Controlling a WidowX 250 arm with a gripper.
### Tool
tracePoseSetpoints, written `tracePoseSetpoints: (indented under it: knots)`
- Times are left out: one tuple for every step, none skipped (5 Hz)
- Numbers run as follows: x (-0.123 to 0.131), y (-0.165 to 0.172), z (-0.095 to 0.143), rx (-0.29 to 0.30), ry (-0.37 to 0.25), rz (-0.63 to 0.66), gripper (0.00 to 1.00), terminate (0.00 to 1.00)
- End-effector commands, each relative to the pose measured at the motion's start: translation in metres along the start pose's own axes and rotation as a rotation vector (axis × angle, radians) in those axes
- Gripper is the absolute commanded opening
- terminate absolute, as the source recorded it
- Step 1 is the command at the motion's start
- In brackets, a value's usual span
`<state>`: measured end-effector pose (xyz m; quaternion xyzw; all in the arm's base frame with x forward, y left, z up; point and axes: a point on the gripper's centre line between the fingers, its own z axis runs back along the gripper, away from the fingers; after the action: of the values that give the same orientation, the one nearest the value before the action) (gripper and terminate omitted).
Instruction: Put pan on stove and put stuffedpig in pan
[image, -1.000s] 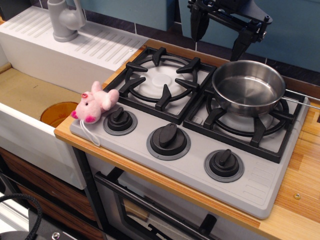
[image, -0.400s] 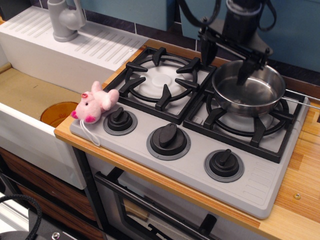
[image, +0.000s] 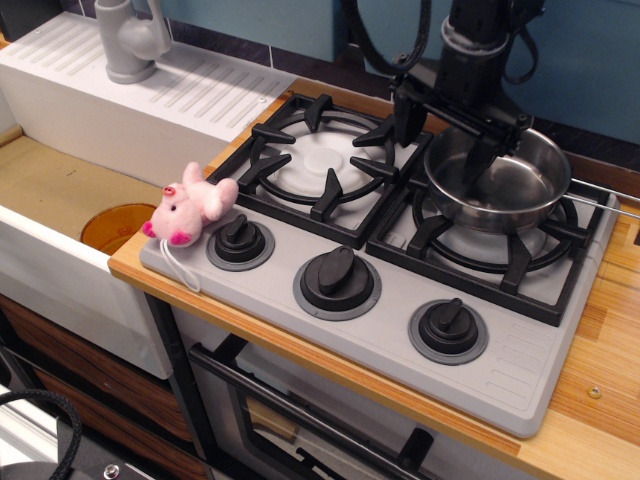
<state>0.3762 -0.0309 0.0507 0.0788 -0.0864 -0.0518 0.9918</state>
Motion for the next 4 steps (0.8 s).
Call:
tracePoseSetpoints:
  knots:
    - [-0.002,-0.006,0.023,0.002,0.004,-0.004,0.0,0.0]
    - [-0.002,-0.005,0.024,-0.015,0.001,-0.027,0.0,0.0]
    - [-0.001,-0.005,0.03,0.023,-0.01,-0.022,0.0,0.0]
    - [0.0,-0.002,0.037,0.014,0.005,-0.029,0.0,0.0]
